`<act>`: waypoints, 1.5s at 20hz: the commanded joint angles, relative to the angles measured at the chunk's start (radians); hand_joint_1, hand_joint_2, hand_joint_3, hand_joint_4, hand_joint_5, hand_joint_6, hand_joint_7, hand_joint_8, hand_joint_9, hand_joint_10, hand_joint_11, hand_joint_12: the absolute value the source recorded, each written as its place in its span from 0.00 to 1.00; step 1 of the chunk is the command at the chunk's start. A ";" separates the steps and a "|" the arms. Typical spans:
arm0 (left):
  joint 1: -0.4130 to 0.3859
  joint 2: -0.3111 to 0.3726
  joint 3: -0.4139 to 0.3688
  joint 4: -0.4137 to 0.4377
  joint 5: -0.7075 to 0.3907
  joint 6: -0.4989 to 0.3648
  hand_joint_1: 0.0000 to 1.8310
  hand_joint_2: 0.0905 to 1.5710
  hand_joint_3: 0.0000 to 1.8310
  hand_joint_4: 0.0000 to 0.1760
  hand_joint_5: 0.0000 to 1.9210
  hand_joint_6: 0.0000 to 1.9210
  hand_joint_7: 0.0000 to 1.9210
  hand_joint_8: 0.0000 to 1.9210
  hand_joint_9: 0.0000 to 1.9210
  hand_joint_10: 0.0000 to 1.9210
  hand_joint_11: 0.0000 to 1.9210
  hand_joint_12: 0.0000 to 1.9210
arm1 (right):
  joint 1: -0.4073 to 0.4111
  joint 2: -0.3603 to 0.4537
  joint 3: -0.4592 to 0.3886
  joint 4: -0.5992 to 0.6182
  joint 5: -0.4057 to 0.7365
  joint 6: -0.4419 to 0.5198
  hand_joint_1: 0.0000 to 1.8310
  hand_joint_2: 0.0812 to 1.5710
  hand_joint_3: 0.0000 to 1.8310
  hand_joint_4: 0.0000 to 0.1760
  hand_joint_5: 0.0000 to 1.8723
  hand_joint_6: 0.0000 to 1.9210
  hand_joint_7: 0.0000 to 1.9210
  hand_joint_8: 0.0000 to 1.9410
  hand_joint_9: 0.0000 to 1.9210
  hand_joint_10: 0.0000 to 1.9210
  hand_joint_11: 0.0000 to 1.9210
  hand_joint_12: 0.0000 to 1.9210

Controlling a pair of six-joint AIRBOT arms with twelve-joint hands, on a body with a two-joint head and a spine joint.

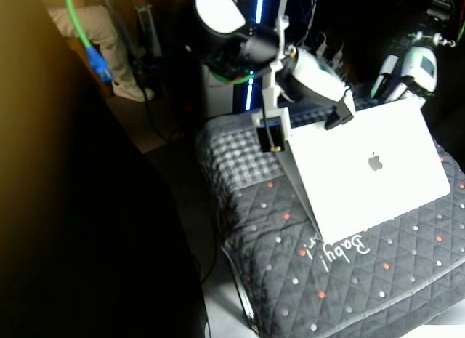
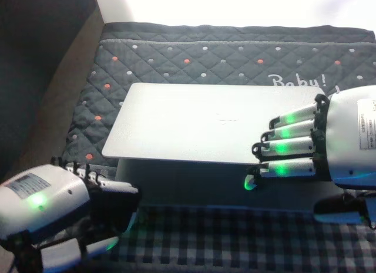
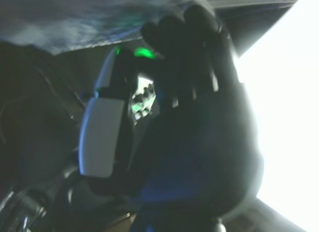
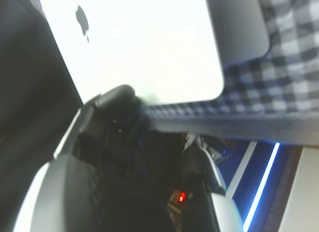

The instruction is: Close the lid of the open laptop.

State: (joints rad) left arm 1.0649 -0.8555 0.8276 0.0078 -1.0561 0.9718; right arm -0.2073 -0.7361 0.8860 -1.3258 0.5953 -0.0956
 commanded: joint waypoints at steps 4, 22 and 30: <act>0.033 0.035 -0.017 -0.004 -0.176 -0.038 0.61 0.82 0.00 0.00 0.33 0.71 0.37 0.84 0.41 0.86 0.40 0.97 | 0.009 0.014 0.011 0.170 0.018 -0.129 0.25 0.93 0.01 0.00 0.00 0.26 0.00 0.51 0.00 0.75 0.00 1.00; 0.121 0.129 -0.027 -0.222 -0.532 0.031 0.34 0.94 0.00 0.00 0.06 0.52 0.10 0.38 0.03 0.54 0.00 0.77 | -0.074 -0.033 0.026 0.077 -0.103 -0.030 0.20 0.93 0.00 0.00 0.00 0.58 0.09 0.62 0.07 0.74 0.00 1.00; 0.074 0.108 0.000 -0.224 -0.497 0.031 0.29 0.89 0.00 0.00 0.06 0.26 0.16 0.07 0.04 0.40 0.00 0.72 | -0.076 -0.040 0.033 0.069 -0.106 -0.017 0.25 0.89 0.00 0.00 0.04 0.58 0.18 0.47 0.18 0.67 0.08 0.95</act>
State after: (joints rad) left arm 1.1500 -0.7456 0.8238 -0.2127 -1.4342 1.0023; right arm -0.2901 -0.7864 0.9176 -1.2850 0.4507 -0.1150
